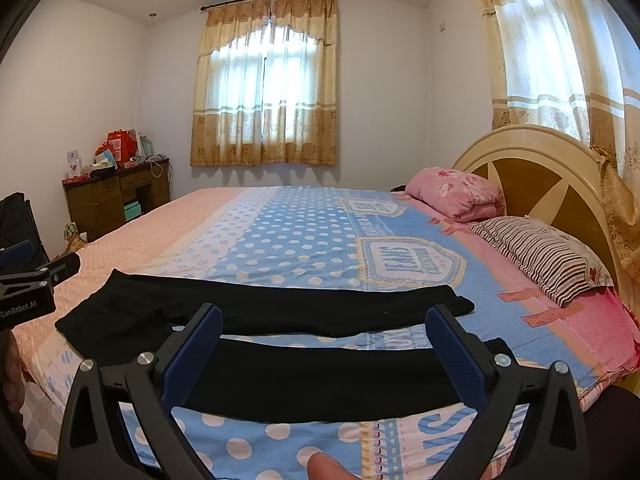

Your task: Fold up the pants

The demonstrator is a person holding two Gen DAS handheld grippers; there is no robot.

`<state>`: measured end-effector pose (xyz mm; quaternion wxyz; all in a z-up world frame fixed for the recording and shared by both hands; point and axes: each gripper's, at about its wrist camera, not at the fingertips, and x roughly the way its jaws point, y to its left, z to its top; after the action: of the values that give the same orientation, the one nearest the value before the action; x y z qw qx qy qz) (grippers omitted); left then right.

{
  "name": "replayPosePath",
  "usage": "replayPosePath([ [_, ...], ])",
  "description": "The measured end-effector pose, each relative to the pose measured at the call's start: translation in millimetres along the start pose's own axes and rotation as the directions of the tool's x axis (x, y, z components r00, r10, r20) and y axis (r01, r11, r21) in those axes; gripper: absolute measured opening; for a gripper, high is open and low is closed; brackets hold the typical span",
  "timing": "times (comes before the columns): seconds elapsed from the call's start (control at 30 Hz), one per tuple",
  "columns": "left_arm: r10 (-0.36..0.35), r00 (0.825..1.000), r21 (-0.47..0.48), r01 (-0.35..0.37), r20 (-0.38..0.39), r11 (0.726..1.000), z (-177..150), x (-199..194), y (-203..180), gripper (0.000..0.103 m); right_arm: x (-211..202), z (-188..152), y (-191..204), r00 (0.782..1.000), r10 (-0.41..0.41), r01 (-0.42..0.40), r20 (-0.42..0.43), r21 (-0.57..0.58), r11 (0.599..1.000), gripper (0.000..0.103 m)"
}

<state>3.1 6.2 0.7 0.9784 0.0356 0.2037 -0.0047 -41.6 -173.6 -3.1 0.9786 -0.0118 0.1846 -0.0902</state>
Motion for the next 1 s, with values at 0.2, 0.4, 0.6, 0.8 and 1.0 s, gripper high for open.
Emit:
replayPosePath([
  [0.2,-0.001,1.0,-0.001,0.001,0.0,1.0,-0.1,0.6,0.5,0.103,0.4,-0.6,0.7,1.0,0.001,-0.001,-0.001,-0.001,1.0,0.102],
  [0.4,-0.001,1.0,-0.001,0.001,0.0,1.0,-0.6,0.6,0.8,0.103,2.2,-2.6,1.6,1.0,0.0,0.0,-0.005,-0.002,1.0,0.102],
  [0.6,-0.002,1.0,-0.001,0.002,-0.001,1.0,-0.7,1.2,2.0,0.103,5.1,-3.7,2.7,1.0,-0.002,0.002,-0.009,-0.003,1.0,0.102],
  [0.8,-0.001,1.0,-0.003,0.001,-0.003,1.0,-2.1,1.6,2.6,0.103,7.0,-5.2,1.2,1.0,0.0,0.0,-0.019,-0.003,1.0,0.102],
  [1.0,-0.001,1.0,-0.001,0.001,-0.007,1.0,-7.6,3.3,5.7,0.103,8.2,-6.8,1.5,1.0,0.001,-0.001,-0.023,-0.006,1.0,0.102],
])
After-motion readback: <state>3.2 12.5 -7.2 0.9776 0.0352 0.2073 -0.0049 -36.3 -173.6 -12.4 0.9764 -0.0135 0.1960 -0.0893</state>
